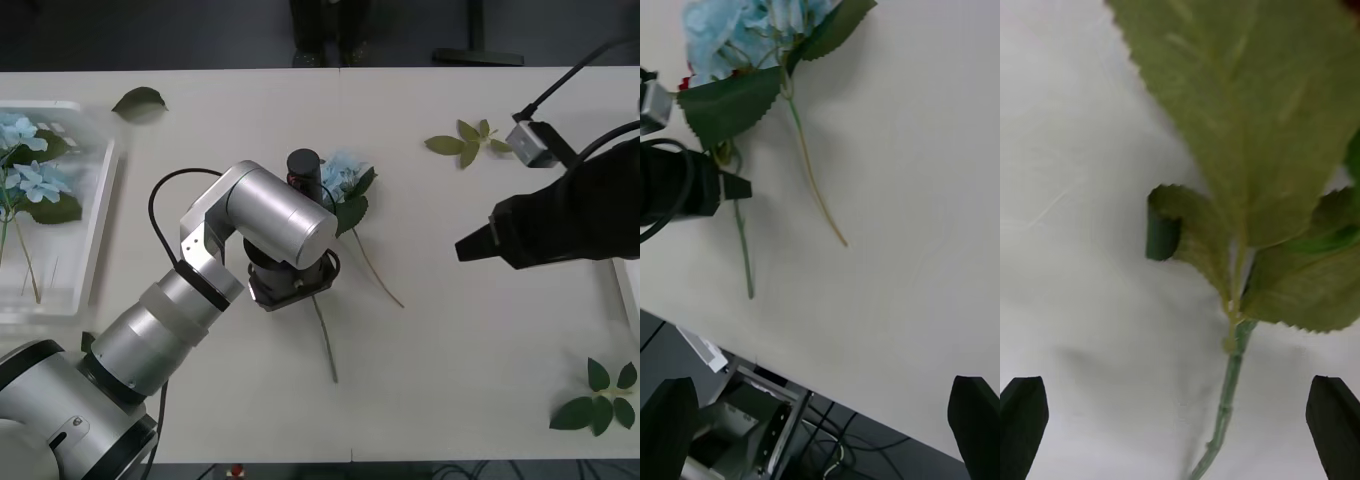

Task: Place the red flowers into the right box and the blue flowers into the left box. If a person shows an open palm, hand one flower to the person first, then continue sorting.

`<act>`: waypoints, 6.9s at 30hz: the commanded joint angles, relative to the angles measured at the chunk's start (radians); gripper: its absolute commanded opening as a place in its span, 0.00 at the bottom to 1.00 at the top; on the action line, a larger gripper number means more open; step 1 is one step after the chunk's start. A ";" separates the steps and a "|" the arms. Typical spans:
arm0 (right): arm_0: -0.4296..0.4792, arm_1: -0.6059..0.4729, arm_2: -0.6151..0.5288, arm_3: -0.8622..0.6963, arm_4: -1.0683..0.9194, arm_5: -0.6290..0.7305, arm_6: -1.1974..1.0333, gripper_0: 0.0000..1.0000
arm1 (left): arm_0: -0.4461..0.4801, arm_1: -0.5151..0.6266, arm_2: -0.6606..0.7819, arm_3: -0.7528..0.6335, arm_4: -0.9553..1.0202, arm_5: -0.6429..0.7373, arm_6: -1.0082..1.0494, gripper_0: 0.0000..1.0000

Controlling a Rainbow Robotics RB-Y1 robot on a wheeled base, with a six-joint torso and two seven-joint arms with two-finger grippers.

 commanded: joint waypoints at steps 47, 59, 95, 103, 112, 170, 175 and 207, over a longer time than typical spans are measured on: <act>0.821 -0.344 -0.167 -0.011 -0.226 -0.942 1.007 0.97 | 0.065 0.051 0.011 -0.195 -0.071 0.056 -0.189 0.00; 0.813 -0.334 -0.166 -0.011 -0.226 -0.956 1.003 0.97 | 0.142 0.283 0.211 -0.434 0.019 0.068 -0.700 0.00; 0.795 -0.330 -0.166 -0.009 -0.223 -0.957 0.967 0.96 | 0.188 0.300 0.343 -0.434 0.067 -0.045 -1.057 0.00; 0.793 -0.330 -0.166 -0.009 -0.223 -0.956 0.964 0.97 | 0.188 0.300 0.343 -0.434 0.065 -0.037 -1.057 0.00; 0.793 -0.330 -0.167 -0.009 -0.223 -0.957 0.964 0.97 | 0.188 0.300 0.341 -0.435 0.065 -0.036 -1.057 0.00; 0.790 -0.330 -0.166 -0.009 -0.219 -0.965 0.960 0.97 | 0.266 0.295 0.404 -0.647 1.021 -0.131 -1.504 0.00; 0.790 -0.330 -0.166 -0.009 -0.219 -0.965 0.958 0.97 | 0.272 0.294 0.314 -0.718 1.030 -0.266 -1.430 0.00; 0.620 -0.284 0.113 -0.060 -0.377 -1.149 0.547 0.97 | 0.289 0.229 0.033 -0.755 0.929 -0.787 -1.163 0.00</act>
